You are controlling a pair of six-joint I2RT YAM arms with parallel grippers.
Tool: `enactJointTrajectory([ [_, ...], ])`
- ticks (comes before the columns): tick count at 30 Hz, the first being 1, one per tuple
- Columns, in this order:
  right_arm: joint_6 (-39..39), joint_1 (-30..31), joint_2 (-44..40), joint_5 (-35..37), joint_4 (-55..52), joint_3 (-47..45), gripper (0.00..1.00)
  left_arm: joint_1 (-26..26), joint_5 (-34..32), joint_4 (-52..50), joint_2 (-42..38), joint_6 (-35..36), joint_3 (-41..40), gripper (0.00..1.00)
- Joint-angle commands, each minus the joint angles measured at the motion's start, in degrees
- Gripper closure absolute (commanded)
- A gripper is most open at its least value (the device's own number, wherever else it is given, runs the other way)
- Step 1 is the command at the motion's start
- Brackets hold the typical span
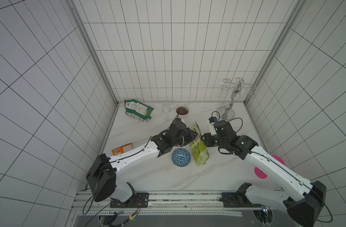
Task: Pour the oats into the breakfast bowl
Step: Open the oats bag at the center of the board.
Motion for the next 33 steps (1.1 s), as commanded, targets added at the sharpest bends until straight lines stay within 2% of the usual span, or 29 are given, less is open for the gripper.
enactJointTrajectory([
  [1,-1.6,0.7,1.6,3.2,-2.0,-0.1,0.76,-0.1,0.4,1.5,0.5,-0.1,-0.1,0.79],
  [8,-2.1,2.0,1.9,4.8,-2.8,0.7,0.84,-0.1,0.7,1.6,1.1,-0.3,0.0,0.78],
  [14,-1.9,2.0,1.1,5.3,-2.9,0.5,1.00,-0.1,1.0,2.3,2.0,-1.0,-0.4,0.77],
  [23,-1.8,2.0,0.2,6.1,-2.9,0.3,1.00,-0.4,3.0,5.5,3.4,-2.2,-0.7,0.79],
  [33,-1.6,2.0,-0.4,6.3,-3.0,0.4,1.00,-0.6,1.7,5.5,3.8,-3.1,-1.6,0.83],
])
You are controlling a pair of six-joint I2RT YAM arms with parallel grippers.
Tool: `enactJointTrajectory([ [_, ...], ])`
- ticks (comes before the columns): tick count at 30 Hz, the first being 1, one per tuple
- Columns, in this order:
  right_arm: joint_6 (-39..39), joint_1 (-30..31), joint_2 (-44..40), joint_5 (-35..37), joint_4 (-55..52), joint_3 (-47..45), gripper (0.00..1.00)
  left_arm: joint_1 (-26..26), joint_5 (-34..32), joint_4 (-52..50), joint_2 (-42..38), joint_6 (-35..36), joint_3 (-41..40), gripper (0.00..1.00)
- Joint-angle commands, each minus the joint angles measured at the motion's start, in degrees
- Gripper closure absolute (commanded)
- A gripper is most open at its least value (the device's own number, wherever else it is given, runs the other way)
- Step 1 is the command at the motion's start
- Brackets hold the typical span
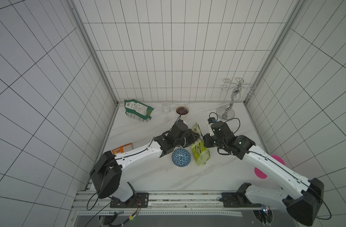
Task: Pour the oats into the breakfast bowl
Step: Open the oats bag at the center of the board.
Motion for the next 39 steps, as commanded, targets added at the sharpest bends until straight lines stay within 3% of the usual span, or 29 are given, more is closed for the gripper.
enactJointTrajectory([
  [1,0.0,0.4,-1.2,1.3,-2.1,0.4,1.00,-0.2,-0.5,1.3,1.1,-0.3,-0.5,0.83],
  [13,-0.3,0.4,-1.9,0.3,-2.5,0.8,0.99,-0.4,0.2,1.3,2.9,-0.4,0.2,0.97],
  [16,-0.7,0.4,-2.0,-0.3,-3.8,1.5,0.79,-0.3,0.4,1.3,3.0,-0.3,0.5,1.00],
  [21,-1.7,0.4,-1.8,-2.0,-4.6,2.0,0.64,-0.3,0.4,1.2,2.4,-0.1,0.6,1.00],
  [28,-2.6,0.4,0.1,-3.1,-4.6,2.9,0.65,-0.5,0.4,1.1,2.1,0.0,0.6,1.00],
  [34,-2.5,0.4,1.9,-1.0,-5.1,3.3,0.75,-0.5,0.5,1.0,1.8,0.0,0.6,1.00],
  [37,-2.6,0.4,2.5,-0.4,-5.2,3.4,0.76,-0.5,0.3,0.9,1.3,0.1,0.7,1.00],
  [39,-2.8,0.4,2.8,0.7,-5.5,3.7,0.83,-0.6,0.1,0.7,1.0,0.2,0.7,1.00],
])
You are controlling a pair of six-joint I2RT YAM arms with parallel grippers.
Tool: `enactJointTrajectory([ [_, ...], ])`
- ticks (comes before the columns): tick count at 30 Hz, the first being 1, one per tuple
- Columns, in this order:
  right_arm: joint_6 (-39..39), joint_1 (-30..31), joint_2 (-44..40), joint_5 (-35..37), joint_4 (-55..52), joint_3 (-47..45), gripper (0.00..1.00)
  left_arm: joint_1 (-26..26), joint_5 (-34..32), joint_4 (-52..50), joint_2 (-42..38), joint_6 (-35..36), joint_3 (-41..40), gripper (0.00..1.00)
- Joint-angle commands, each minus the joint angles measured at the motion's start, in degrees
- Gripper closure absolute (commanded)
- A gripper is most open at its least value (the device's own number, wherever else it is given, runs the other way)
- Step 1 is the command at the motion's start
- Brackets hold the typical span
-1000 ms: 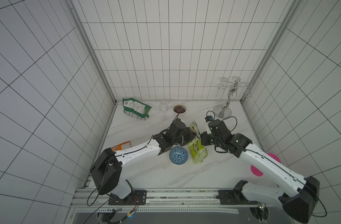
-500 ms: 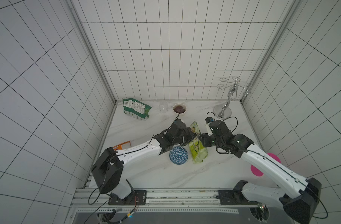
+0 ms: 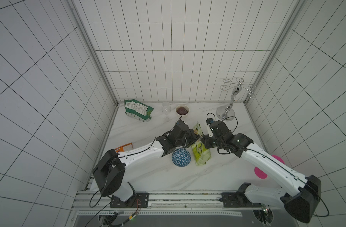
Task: Pour the oats into the breakfast bowl
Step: Open the oats bag at the center of the board.
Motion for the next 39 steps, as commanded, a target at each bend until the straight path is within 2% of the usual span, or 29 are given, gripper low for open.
enactJointTrajectory([
  [1,-0.6,0.4,0.5,2.5,-2.1,2.1,0.88,-0.4,-0.2,-0.5,-1.0,1.2,0.9,1.00],
  [3,-0.8,0.4,0.6,4.2,-2.5,2.6,1.00,-0.4,-0.3,-1.2,-1.3,1.5,1.1,1.00],
  [9,-0.7,0.4,0.9,12.2,-3.5,3.6,1.00,-0.2,-2.5,-8.8,-2.4,2.9,5.1,1.00],
  [15,-0.3,-0.4,0.9,13.0,-2.8,3.8,1.00,0.5,-1.8,-11.1,-2.3,3.4,6.9,1.00],
  [22,-1.0,-5.0,-0.5,10.2,-3.9,4.7,1.00,1.4,0.9,-11.9,-2.3,3.5,8.7,1.00],
  [29,-3.3,-6.3,-0.7,0.6,-6.7,6.9,1.00,1.9,2.3,-16.4,-0.9,6.0,14.4,1.00],
  [30,-3.7,-6.3,-0.7,-1.2,-6.7,7.0,0.99,1.9,2.7,-16.7,-0.4,6.1,14.7,1.00],
  [33,-4.6,-6.3,-0.6,-3.5,-6.5,7.2,0.70,2.0,3.4,-16.8,0.7,6.1,15.1,1.00],
  [35,-5.2,-6.3,-0.2,-3.2,-6.7,7.2,0.64,2.2,3.1,-17.5,0.9,6.7,15.4,1.00],
  [37,-5.9,-6.3,0.6,-3.2,-7.5,7.6,0.62,2.3,1.5,-19.7,0.7,7.1,15.8,0.86],
  [39,-6.7,-6.3,1.2,-3.6,-8.1,7.7,0.61,2.3,-0.2,-21.0,0.4,7.6,15.9,0.65],
])
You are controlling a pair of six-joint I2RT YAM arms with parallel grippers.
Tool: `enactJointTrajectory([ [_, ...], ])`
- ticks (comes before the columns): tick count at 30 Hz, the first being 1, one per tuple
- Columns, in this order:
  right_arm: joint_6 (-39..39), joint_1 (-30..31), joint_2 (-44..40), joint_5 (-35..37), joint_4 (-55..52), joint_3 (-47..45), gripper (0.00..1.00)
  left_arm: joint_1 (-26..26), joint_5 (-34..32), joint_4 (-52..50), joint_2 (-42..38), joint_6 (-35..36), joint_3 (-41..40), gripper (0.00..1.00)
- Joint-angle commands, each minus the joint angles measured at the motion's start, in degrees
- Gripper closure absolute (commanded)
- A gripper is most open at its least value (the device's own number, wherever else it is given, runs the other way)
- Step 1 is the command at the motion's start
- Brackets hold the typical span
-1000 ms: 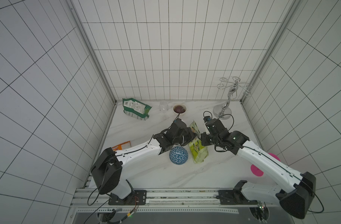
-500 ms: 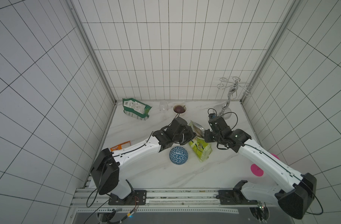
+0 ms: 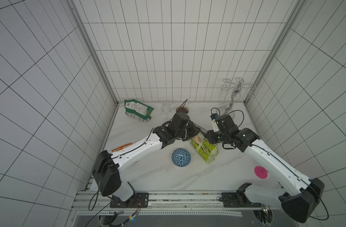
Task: Pour the oats into the breakfast bowl
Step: Open the oats bag at the center of the board.
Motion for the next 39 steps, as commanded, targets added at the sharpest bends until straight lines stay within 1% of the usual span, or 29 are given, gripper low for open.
enactJointTrajectory([
  [1,-1.8,-0.3,0.9,-1.3,-1.9,1.4,0.61,0.3,-2.3,-2.8,0.3,1.3,1.3,0.57],
  [4,-2.2,-0.4,1.4,0.4,-2.3,1.4,0.60,0.0,-2.2,-2.8,1.0,0.8,1.1,0.45],
  [6,-2.5,-0.4,2.0,1.5,-2.2,1.2,0.61,-0.5,-2.2,-2.7,1.9,0.6,1.4,0.41],
  [10,-2.7,-0.3,3.5,2.4,-2.3,1.1,0.64,-1.6,-2.8,-3.3,5.0,0.6,3.4,0.40],
  [14,-2.5,-0.5,3.7,2.3,-1.7,0.7,0.72,-2.1,-4.3,-5.0,8.2,0.4,6.0,0.42],
  [19,-2.0,-1.2,3.0,2.2,-0.3,-0.2,0.80,-2.2,-5.5,-6.2,11.1,0.1,7.9,0.53],
  [22,-1.6,-2.3,3.0,1.9,0.5,-0.9,0.80,-2.2,-5.0,-7.0,12.3,0.6,9.1,0.68],
  [23,-1.5,-2.8,3.1,1.6,0.8,-1.2,0.80,-2.1,-5.0,-7.7,12.6,1.1,9.6,0.80],
  [24,-1.5,-3.2,3.4,1.2,1.3,-1.5,0.80,-2.1,-4.9,-8.7,12.9,1.4,10.3,0.88],
  [25,-1.4,-3.7,3.6,0.7,1.8,-1.9,0.80,-2.0,-4.9,-9.6,13.0,1.9,11.3,0.93],
  [28,-1.2,-5.0,4.8,-0.3,1.8,-2.0,0.83,-1.9,-4.4,-11.6,13.5,3.4,14.1,0.96],
  [30,-1.3,-5.5,5.4,-0.7,2.9,-1.3,0.90,-1.7,-3.5,-13.6,14.3,5.2,16.9,1.00],
  [31,-1.3,-5.7,5.7,-0.5,3.2,-0.9,0.98,-1.5,-2.9,-14.8,15.0,6.2,18.7,1.00],
  [32,-0.8,-6.2,6.1,0.6,3.1,-0.1,1.00,-1.2,-2.7,-17.4,15.9,7.7,21.4,1.00],
  [35,1.8,-7.4,6.2,6.1,2.4,2.0,1.00,-0.7,-2.6,-24.2,18.6,12.0,28.8,1.00],
  [39,4.4,-8.9,6.6,11.0,0.9,4.0,1.00,0.7,-2.6,-33.1,22.8,16.9,38.0,1.00],
])
